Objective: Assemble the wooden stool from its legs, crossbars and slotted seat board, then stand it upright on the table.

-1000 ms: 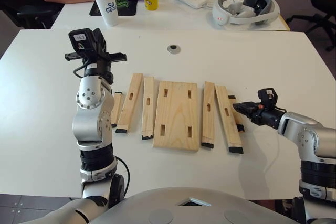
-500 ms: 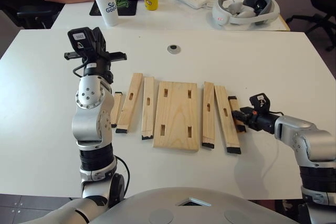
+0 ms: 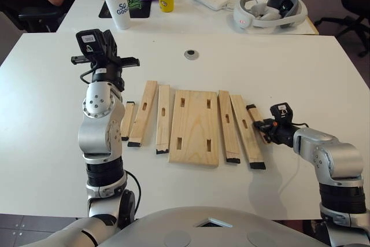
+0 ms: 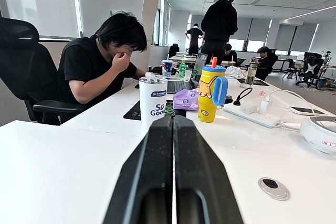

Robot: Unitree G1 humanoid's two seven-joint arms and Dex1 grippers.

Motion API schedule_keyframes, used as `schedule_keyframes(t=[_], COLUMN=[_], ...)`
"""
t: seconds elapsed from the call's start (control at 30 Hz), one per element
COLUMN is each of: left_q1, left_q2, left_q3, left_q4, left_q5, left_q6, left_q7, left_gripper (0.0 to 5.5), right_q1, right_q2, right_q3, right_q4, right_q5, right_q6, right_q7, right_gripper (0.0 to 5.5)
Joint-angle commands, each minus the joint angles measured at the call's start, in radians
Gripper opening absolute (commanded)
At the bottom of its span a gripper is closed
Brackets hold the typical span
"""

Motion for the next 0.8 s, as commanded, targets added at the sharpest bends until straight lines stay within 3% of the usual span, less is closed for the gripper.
schedule_keyframes(t=[0.03,0.3,0.5,0.8], left_q1=[-0.032,-0.064,-0.152,-0.279], left_q2=[0.002,-0.006,0.008,0.022], left_q3=[-0.004,0.067,0.114,0.135], left_q4=[0.022,0.071,0.046,0.023], left_q5=[-0.009,-0.143,-0.358,-0.614], left_q6=[0.018,0.071,0.193,0.444], left_q7=[-0.01,-0.067,-0.173,-0.181], left_gripper=[0.0,0.0,0.76,2.02], right_q1=[0.01,-0.178,-0.265,-0.26], right_q2=[0.022,0.168,0.245,0.34], right_q3=[-0.009,-0.128,-0.041,0.075], right_q4=[0.088,0.028,-0.013,-0.033], right_q5=[-0.058,0.028,0.077,0.062], right_q6=[-0.059,-0.432,-0.502,-0.565], right_q7=[-0.053,-0.042,-0.007,-0.017], right_gripper=[1.32,1.32,1.32,1.32])
